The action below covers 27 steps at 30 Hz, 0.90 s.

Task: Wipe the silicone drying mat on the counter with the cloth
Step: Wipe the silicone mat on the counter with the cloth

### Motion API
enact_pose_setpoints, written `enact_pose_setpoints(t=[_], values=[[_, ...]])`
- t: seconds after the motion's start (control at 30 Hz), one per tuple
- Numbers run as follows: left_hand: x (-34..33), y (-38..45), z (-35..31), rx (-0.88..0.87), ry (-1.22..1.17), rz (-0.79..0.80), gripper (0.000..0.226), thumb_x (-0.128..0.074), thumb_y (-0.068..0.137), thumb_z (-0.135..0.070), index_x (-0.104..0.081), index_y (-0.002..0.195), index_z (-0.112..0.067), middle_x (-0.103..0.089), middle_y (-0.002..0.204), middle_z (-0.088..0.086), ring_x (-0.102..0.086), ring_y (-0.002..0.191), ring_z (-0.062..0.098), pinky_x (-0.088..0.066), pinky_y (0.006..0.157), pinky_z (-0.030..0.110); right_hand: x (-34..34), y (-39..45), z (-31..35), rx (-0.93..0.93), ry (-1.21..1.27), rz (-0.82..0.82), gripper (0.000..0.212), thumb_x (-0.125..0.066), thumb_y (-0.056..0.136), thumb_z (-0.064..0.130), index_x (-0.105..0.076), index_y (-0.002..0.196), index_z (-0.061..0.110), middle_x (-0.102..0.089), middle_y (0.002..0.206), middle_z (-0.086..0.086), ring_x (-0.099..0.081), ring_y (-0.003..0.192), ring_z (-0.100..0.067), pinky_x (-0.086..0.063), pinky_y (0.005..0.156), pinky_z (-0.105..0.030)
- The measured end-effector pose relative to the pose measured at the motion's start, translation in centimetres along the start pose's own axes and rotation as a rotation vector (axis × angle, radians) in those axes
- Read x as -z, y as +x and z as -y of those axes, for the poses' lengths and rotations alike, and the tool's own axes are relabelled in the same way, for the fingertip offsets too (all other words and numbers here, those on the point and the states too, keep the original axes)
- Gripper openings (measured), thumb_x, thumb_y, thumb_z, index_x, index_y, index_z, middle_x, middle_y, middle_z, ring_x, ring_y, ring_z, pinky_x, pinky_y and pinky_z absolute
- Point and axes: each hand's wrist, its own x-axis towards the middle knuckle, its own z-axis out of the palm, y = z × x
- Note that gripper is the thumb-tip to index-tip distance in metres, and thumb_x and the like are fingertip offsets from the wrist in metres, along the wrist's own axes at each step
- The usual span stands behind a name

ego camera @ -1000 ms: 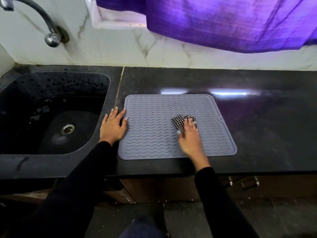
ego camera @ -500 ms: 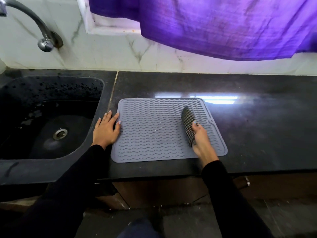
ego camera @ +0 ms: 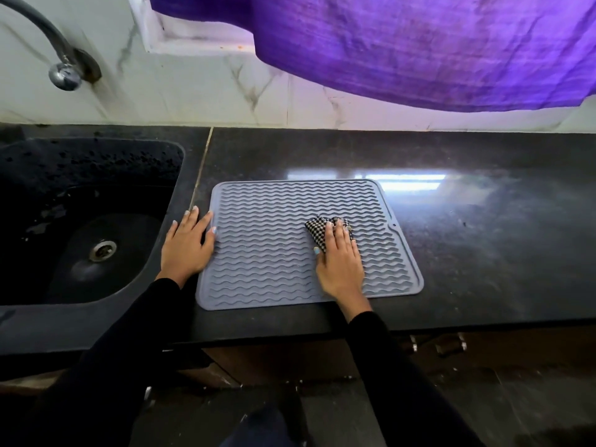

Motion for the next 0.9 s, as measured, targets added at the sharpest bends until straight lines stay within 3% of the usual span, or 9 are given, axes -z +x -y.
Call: enact_pose_setpoints(t=[0.2,0.27,0.33,0.43,0.5,0.57,0.67,0.77,0.9], values=[[0.2,-0.1,-0.3,0.026,-0.001,-0.003,0.048,-0.03,0.098,-0.035,-0.028,0.145,-0.025,-0.019,0.155,0.006,-0.012,0.144,0.017,-0.005,0.116,0.037,1.0,0.9,-1.0,0.005,0.27,0.076,0.052,-0.034,0.099,0.029,-0.018,0.148,0.02,-0.01,0.156,0.005,-0.009,0.144,-0.01,-0.007,0.118,-0.029],[0.3,-0.1,-0.4,0.029,-0.015,-0.001,0.048,-0.03,0.098,-0.035,-0.029,0.145,-0.026,-0.019,0.155,0.006,-0.011,0.144,0.017,-0.005,0.116,0.037,1.6,1.5,-1.3,-0.105,0.699,0.04,0.045,-0.038,0.099,0.018,-0.033,0.143,0.014,-0.032,0.15,0.0,-0.032,0.136,-0.014,-0.025,0.111,-0.023],[0.4,-0.2,-0.5,0.034,-0.028,0.005,0.048,-0.03,0.098,-0.035,-0.028,0.145,-0.026,-0.018,0.155,0.006,-0.011,0.144,0.016,-0.004,0.117,0.037,2.7,2.5,-2.2,-0.366,1.231,-0.016,0.038,-0.036,0.098,0.011,-0.045,0.134,0.004,-0.056,0.125,-0.008,-0.057,0.103,-0.016,-0.047,0.086,-0.018],[0.6,-0.4,-0.7,0.039,-0.039,0.014,0.048,-0.029,0.098,-0.037,-0.027,0.145,-0.027,-0.017,0.156,0.005,-0.01,0.144,0.015,-0.003,0.117,0.036,3.9,3.6,-3.8,-0.714,1.604,-0.17,0.037,-0.036,0.097,0.016,-0.046,0.129,-0.001,-0.061,0.108,-0.014,-0.06,0.087,-0.023,-0.053,0.071,-0.031],[0.6,-0.4,-0.6,0.035,-0.039,0.016,0.048,-0.029,0.098,-0.037,-0.027,0.145,-0.027,-0.017,0.156,0.005,-0.01,0.144,0.015,-0.003,0.117,0.036,4.5,3.6,-2.7,-0.676,1.434,-0.233,0.035,-0.038,0.097,0.014,-0.048,0.128,0.001,-0.059,0.108,-0.01,-0.057,0.088,-0.021,-0.049,0.07,-0.031],[0.6,-0.3,-0.6,0.033,-0.04,0.019,0.048,-0.029,0.098,-0.037,-0.027,0.145,-0.027,-0.017,0.156,0.005,-0.01,0.144,0.015,-0.004,0.117,0.037,4.8,2.7,0.2,-0.453,1.015,-0.256,0.035,-0.038,0.098,0.015,-0.049,0.13,0.01,-0.057,0.108,-0.002,-0.054,0.087,-0.016,-0.042,0.068,-0.024],[0.5,-0.2,-0.4,0.034,-0.03,0.021,0.049,-0.029,0.098,-0.038,-0.026,0.145,-0.027,-0.017,0.156,0.004,-0.01,0.144,0.015,-0.004,0.117,0.036,2.3,1.1,3.6,-0.032,0.545,-0.099,0.043,-0.041,0.096,0.017,-0.04,0.139,0.019,-0.05,0.136,-0.003,-0.05,0.12,-0.019,-0.034,0.091,-0.019],[0.3,-0.1,-0.3,0.033,-0.03,0.01,0.049,-0.03,0.098,-0.038,-0.027,0.145,-0.027,-0.018,0.156,0.004,-0.011,0.144,0.015,-0.004,0.117,0.036,-2.0,-0.3,4.5,0.182,0.045,-0.048,0.052,-0.033,0.097,0.023,-0.021,0.147,0.012,-0.02,0.155,-0.007,-0.016,0.144,-0.02,-0.005,0.116,-0.029],[0.2,-0.1,-0.4,0.034,-0.015,0.005,0.049,-0.029,0.098,-0.038,-0.025,0.146,-0.028,-0.015,0.156,0.003,-0.009,0.144,0.013,-0.002,0.117,0.034,-3.2,0.2,4.2,0.167,-0.037,-0.101,0.057,-0.035,0.094,0.016,-0.018,0.147,0.009,-0.016,0.156,-0.009,-0.011,0.145,-0.021,0.0,0.115,-0.032]])
